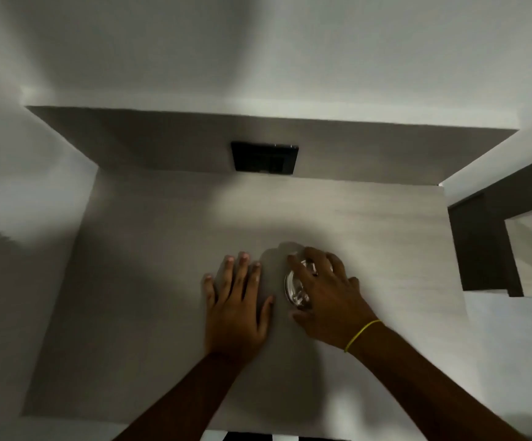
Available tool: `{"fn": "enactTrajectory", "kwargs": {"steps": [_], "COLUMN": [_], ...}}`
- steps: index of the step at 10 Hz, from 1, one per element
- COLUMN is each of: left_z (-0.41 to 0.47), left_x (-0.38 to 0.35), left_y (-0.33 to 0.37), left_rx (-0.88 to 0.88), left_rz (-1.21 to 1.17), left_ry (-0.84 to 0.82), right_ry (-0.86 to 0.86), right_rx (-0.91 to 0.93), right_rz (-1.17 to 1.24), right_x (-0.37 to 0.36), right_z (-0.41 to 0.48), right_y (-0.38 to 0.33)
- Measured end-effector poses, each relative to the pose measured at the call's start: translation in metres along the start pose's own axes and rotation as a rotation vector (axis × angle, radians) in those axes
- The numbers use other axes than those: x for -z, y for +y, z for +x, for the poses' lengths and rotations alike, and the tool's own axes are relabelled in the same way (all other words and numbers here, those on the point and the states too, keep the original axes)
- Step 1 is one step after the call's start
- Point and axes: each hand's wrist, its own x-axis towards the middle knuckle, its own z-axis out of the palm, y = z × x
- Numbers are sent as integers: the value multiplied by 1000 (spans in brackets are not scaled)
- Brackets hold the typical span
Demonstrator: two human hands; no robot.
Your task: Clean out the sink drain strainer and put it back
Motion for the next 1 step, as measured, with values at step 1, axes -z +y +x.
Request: {"fn": "enactTrajectory", "kwargs": {"steps": [1], "left_z": [3], "left_x": [20], "left_y": [7], "left_rx": [-12], "left_rz": [-2], "left_ry": [6], "right_ry": [123], "right_rx": [-26], "right_rz": [-7], "right_x": [21], "right_z": [-10], "right_y": [0]}}
